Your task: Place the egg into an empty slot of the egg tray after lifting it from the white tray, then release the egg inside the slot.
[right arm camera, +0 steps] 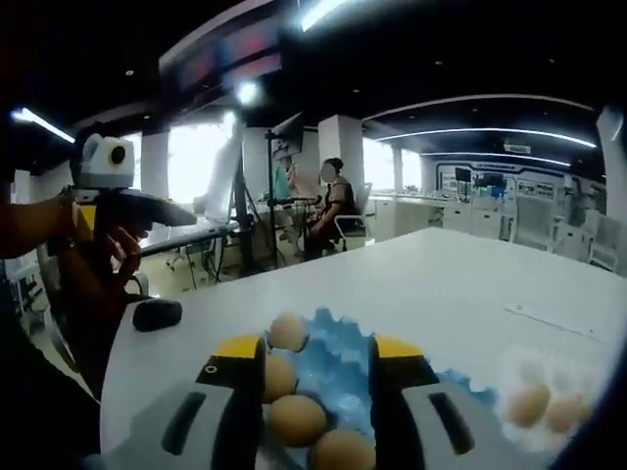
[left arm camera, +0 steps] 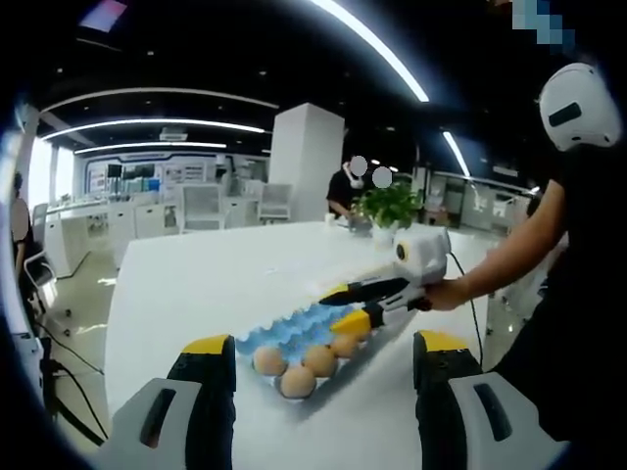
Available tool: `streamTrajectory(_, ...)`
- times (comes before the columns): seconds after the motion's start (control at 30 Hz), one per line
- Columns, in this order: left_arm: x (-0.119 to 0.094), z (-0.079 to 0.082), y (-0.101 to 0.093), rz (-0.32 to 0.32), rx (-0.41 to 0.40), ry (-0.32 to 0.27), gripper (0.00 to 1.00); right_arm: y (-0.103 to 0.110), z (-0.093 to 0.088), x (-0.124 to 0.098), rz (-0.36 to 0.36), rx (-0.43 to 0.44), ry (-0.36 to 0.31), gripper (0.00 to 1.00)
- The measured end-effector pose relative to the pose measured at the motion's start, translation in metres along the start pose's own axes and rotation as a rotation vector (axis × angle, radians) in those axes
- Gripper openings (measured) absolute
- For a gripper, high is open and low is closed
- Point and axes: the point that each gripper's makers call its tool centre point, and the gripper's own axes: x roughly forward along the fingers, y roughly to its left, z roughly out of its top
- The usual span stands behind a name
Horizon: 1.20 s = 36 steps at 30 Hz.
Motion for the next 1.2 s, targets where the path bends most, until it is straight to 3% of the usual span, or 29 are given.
streamTrajectory(0.47,0.003,0.004,-0.002,-0.005,0.013,0.001,0.75,-0.036,-0.012,-0.045,-0.076,-0.007,0.024,0.43)
streamTrajectory(1.2,0.013,0.008,-0.006,-0.025,0.023,0.008,0.75,-0.092,-0.034,-0.099,-0.234,-0.001,0.071,0.42)
